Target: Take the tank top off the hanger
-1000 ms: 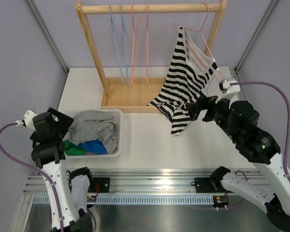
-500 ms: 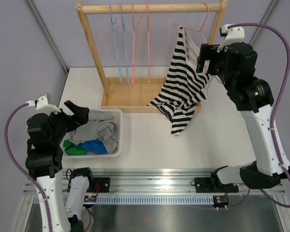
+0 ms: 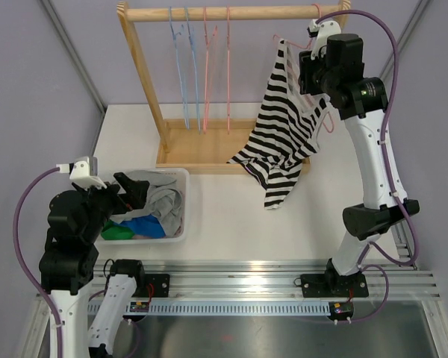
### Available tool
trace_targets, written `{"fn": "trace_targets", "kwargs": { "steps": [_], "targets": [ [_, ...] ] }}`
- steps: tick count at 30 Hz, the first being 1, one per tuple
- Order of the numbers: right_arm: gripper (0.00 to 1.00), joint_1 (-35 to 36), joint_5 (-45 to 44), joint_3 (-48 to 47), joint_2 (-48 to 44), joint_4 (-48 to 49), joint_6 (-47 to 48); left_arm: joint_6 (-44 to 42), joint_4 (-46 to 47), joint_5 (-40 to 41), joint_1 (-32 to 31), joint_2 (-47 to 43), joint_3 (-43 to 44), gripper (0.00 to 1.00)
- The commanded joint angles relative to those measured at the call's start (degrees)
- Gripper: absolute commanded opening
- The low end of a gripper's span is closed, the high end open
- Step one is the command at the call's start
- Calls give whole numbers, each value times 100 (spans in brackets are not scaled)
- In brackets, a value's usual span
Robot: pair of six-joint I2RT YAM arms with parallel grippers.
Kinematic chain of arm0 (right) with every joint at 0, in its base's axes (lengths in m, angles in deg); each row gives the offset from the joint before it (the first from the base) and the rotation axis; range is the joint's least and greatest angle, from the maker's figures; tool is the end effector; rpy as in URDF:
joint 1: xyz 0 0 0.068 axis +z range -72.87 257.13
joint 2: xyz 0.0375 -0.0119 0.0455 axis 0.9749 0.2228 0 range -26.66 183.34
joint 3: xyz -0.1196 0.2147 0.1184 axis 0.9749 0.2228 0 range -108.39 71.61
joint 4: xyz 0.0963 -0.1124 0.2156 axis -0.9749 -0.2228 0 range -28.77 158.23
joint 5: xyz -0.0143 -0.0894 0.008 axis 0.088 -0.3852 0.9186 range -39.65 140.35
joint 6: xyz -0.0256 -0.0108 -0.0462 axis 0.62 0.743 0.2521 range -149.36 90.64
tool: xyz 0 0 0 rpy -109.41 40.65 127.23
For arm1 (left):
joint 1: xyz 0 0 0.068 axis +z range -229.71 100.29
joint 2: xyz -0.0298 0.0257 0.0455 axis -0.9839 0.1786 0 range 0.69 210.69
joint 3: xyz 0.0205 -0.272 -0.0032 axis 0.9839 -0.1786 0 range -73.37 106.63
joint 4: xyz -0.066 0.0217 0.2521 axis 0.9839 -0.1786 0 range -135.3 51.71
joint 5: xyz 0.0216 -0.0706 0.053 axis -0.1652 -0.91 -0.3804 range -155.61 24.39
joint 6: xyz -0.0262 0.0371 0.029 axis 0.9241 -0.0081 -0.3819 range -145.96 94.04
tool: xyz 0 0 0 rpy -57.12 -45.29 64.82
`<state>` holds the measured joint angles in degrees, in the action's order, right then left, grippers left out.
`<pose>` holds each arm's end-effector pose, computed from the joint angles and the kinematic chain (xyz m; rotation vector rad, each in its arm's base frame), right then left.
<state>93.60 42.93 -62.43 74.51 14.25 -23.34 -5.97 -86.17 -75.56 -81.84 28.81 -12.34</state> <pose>0.3332 0.0939 0.5166 -0.2929 1.9136 -0.0040 0.0653 -0.0085 0.3933 -0.1646 1.8421 -0.4294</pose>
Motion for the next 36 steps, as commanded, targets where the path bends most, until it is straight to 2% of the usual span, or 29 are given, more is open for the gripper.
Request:
{"fn": "trace_targets", "kwargs": {
  "steps": [1,2,5,6,7,9,10,12,16,20,24,30,36],
  "targets": [
    [46,-3,531,-412,35,-149,57,-118,253,82,-68,-79,-83,99],
    [45,-3,609,-439,52,-140,48,-118,253,55,-68,-61,-83,99],
    [32,5,636,-605,131,-113,-4,-118,253,11,-77,-35,-109,99],
    [26,5,663,-658,158,-148,-31,-118,261,-6,-77,-52,-136,99],
    [17,-3,689,-798,201,-166,-66,-109,296,-24,-77,-70,-162,99],
    [13,-3,716,-939,237,-175,-214,-118,331,-198,-77,-61,-197,99],
    [0,-3,716,-1079,237,-175,-285,-127,367,-295,-77,-17,-223,99],
    [0,-3,917,-1229,220,-157,-399,-162,428,-593,-94,44,-285,99],
    [0,-3,1023,-1502,88,-26,-549,-197,455,-534,-235,159,-329,99],
    [0,-3,1076,-1502,-158,220,-567,-215,499,-612,-332,194,-320,99],
    [0,-3,1208,-1406,-465,116,-786,-215,516,-1059,-367,308,-233,99],
    [0,-3,1734,16,-1563,273,-1094,-171,587,-1325,-463,501,-31,99],
    [0,5,2526,1571,-2704,1,-1357,-162,683,-1430,-797,1142,487,99]
  ]
}}
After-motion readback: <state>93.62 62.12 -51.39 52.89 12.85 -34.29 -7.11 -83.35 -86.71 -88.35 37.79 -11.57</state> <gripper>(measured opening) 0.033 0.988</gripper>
